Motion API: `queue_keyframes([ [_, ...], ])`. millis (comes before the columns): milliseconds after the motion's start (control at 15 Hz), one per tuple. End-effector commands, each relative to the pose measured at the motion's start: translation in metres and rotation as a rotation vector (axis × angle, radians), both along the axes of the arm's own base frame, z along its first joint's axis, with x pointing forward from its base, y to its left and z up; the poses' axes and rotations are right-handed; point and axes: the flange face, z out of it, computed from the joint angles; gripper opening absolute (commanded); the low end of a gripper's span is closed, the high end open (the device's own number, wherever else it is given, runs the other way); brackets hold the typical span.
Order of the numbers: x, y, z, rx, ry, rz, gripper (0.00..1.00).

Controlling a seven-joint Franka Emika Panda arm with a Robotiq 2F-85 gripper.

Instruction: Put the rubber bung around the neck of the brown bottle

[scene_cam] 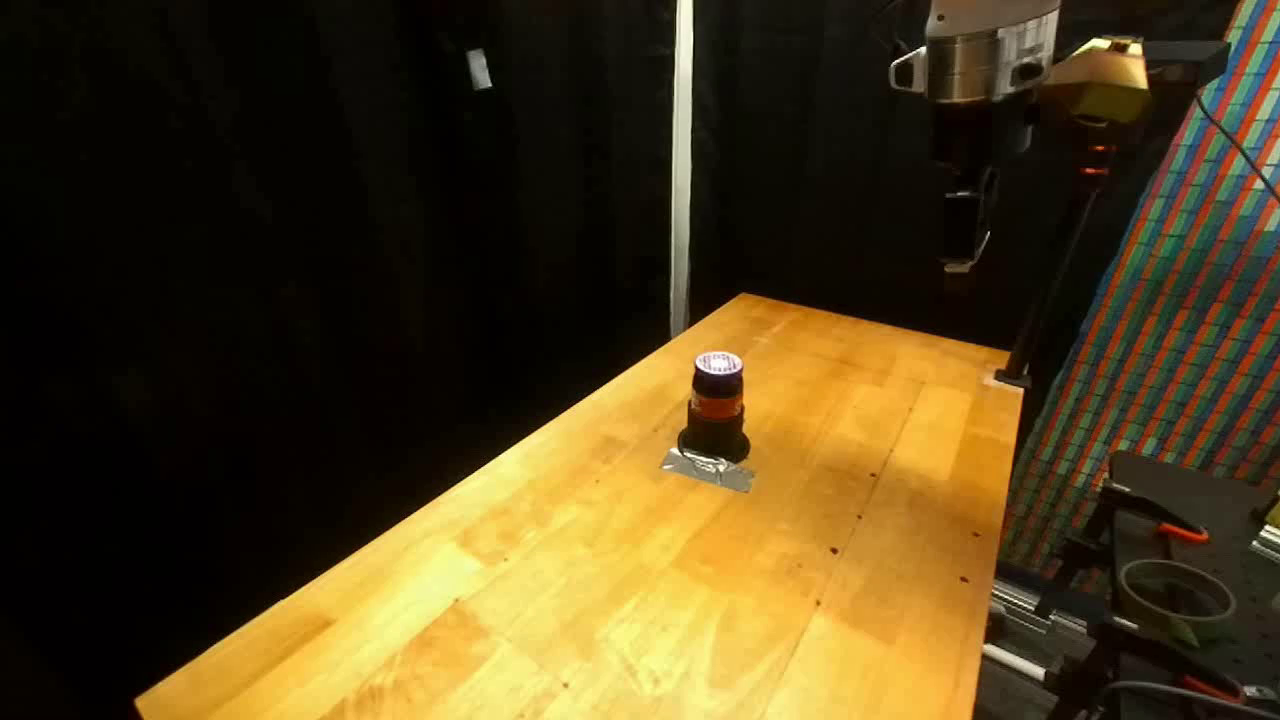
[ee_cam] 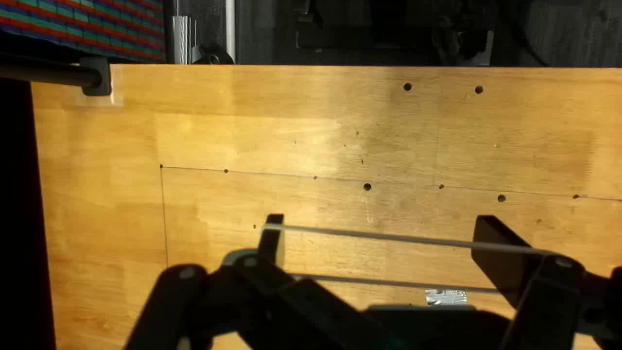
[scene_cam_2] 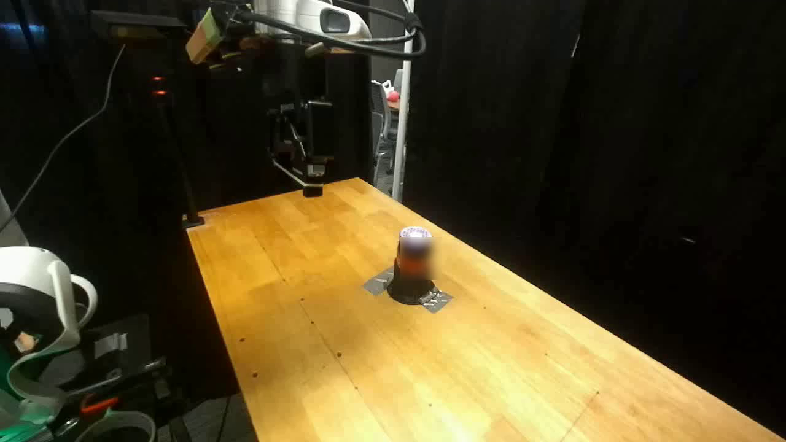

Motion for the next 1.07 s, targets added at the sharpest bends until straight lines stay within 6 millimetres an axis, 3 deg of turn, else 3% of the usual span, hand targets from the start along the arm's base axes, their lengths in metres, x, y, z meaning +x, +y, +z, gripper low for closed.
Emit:
queue_keyframes([
  [0,0.001,0.000,0.002,0.001,-0.003,0.000,1.00],
  [200,0.002,0.001,0.005,0.002,-0.008,0.000,1.00],
  [267,0.011,0.005,0.004,0.025,0.006,-0.007,1.00],
  [667,0.104,0.032,-0.001,0.297,0.008,-0.103,1.00],
  [1000,0.182,0.055,-0.034,0.287,-0.094,-0.144,1.00],
])
